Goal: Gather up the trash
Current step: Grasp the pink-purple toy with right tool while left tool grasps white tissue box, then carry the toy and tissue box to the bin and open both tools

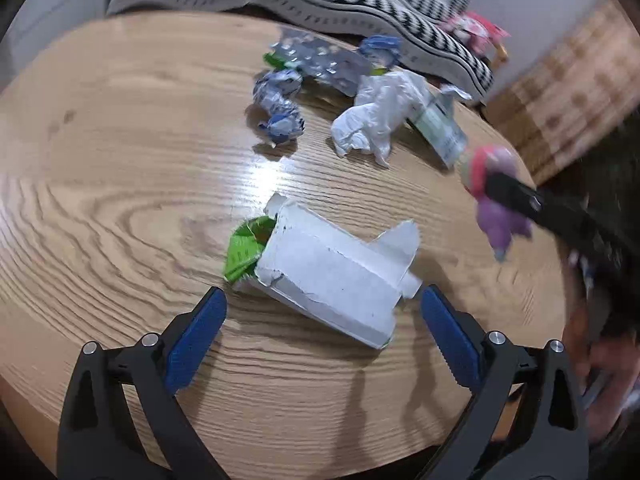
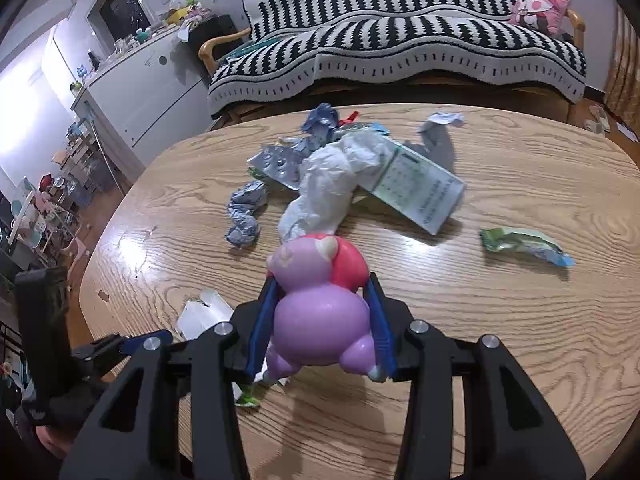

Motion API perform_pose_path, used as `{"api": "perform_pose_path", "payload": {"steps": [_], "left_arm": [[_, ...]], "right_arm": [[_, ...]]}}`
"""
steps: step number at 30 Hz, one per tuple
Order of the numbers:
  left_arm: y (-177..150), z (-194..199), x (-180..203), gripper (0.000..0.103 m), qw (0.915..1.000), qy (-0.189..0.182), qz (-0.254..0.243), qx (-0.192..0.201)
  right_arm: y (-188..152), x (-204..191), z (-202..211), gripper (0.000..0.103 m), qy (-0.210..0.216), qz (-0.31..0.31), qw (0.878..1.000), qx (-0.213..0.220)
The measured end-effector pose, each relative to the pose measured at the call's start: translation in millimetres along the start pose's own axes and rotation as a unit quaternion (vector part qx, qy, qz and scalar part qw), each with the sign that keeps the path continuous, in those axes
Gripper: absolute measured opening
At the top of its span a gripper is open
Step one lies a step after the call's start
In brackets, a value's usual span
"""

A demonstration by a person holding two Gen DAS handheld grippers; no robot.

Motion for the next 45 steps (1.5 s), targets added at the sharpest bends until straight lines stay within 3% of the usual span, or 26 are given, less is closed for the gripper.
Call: {"api": "perform_pose_path", "payload": {"steps": [4, 7, 8, 9, 10, 12, 17, 23, 26, 32, 37, 41, 45], "left_arm": [[5.4, -17.7, -5.0, 0.095, 0.9966, -0.005, 0.08, -0.02], [11.9, -22.7, -0.7, 0.093, 0.9955, 0.006, 0.095, -0.01], [12.7, -23.1, 2.1, 0.085, 0.9954, 0.016, 0.095, -0.006], [13.2, -23.3, 5.0, 0.064, 0.9953, 0.026, 0.093, -0.003], [14.3, -26.0, 7.1, 0.053, 0.9955, 0.028, 0.09, -0.004], [15.2, -28.2, 15.3, 0.037, 0.9965, 0.018, 0.082, -0.002], [28.1, -19.5, 54.4, 0.02, 0.9989, 0.023, 0.026, 0.03], [36.4, -18.4, 133.9, 0.019, 0.9969, 0.002, -0.05, 0.061], [28.6, -22.5, 193.6, 0.019, 0.9905, -0.013, -0.117, 0.072], [-22.3, -41.2, 320.4, 0.019, 0.964, -0.076, -0.244, 0.073], [-87.9, -60.9, 419.3, 0.019, 0.9263, -0.132, -0.348, 0.06], [-138.9, -82.8, 472.6, 0.019, 0.9005, -0.173, -0.399, 0.021], [-183.7, -106.3, 511.6, 0.019, 0.8748, -0.183, -0.448, -0.005]], "right_arm": [[-3.1, 9.5, 9.1, 0.043, -0.005, -0.003, 1.0, 0.003], [-6.0, 15.9, 16.0, 0.043, -0.01, -0.004, 1.0, 0.004], [-7.5, 19.1, 19.2, 0.043, -0.012, -0.004, 1.0, 0.005], [-9.2, 22.7, 22.7, 0.043, -0.014, -0.005, 1.0, 0.006], [-10.8, 25.3, 25.5, 0.043, -0.015, -0.006, 1.0, 0.006], [-14.9, 35.8, 33.8, 0.043, -0.02, -0.011, 1.0, 0.009], [-28.3, 75.1, 61.4, 0.043, -0.043, -0.039, 0.998, 0.021], [-62.0, 156.3, 115.4, 0.043, -0.091, -0.103, 0.99, 0.043], [-89.9, 212.4, 149.7, 0.043, -0.122, -0.154, 0.979, 0.056], [-164.1, 321.3, 228.8, 0.043, -0.211, -0.248, 0.942, 0.084], [-236.5, 396.9, 284.8, 0.043, -0.286, -0.318, 0.899, 0.09], [-283.0, 433.6, 298.2, 0.043, -0.294, -0.366, 0.88, 0.077], [-312.4, 458.1, 296.5, 0.044, -0.291, -0.39, 0.872, 0.053]]}}
Point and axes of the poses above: each gripper's, at about its wrist camera, not at the fingertips, and z roughly against the way its jaws point, x to its right, y to its top, the point moved 2 cm from there along -z, roughly the way its jaws point, and after that the axes turned 3 degrees about -z, right-handed, at the moved point
